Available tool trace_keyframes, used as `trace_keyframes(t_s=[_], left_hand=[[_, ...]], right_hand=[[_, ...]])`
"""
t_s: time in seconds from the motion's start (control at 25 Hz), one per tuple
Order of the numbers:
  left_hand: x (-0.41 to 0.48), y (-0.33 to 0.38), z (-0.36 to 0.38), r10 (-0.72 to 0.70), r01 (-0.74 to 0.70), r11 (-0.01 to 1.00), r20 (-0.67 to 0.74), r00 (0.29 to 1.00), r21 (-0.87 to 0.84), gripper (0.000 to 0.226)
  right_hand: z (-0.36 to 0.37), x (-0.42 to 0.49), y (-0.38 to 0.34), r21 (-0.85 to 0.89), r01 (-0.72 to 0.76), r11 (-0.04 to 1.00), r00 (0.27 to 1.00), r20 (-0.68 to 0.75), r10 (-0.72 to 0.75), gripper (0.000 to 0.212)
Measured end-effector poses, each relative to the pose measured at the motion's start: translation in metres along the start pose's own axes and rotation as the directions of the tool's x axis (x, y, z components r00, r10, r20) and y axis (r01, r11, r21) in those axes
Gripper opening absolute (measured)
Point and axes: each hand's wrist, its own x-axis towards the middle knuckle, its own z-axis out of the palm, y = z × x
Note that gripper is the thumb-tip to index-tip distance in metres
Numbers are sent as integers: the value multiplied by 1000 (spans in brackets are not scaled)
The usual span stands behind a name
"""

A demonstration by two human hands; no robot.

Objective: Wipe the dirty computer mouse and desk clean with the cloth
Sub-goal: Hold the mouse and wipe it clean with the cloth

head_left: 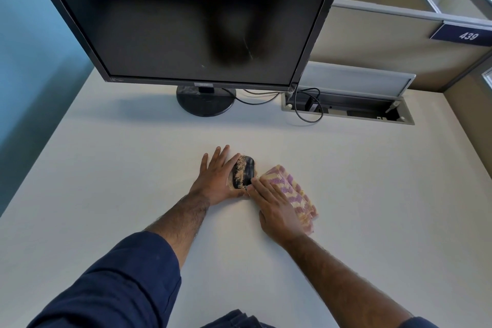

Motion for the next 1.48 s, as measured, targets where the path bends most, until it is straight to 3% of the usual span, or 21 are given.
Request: trace_keyframes(t_s=[0.24,0.48,0.68,0.96,1.12,1.36,1.48], left_hand=[[0,1,-1,-9,9,1000,26,1000,-14,125],[2,0,1,-19,20,1000,25,1000,-6,126],[3,-2,4,-22,22,1000,33,999,1,126],[3,-2,3,-17,17,1000,42,999,12,125],[2,0,1,-16,16,1000,32,999,1,125],[1,0,0,-12,12,1000,22,1000,14,124],[1,1,1,-10,9,1000,18,1000,9,125]], right_hand=[[-18,42,11,169,-326,930,938,-69,341,60],[-17,72,17,3,-169,986,981,97,168,49],[-15,86,22,-82,-95,992,980,165,107,51],[-27,110,34,-81,-148,986,966,203,162,45],[-24,110,28,-101,-17,995,976,217,39,45],[-24,122,29,-135,-105,985,963,235,134,40],[-24,123,27,-144,-56,988,966,241,90,43]])
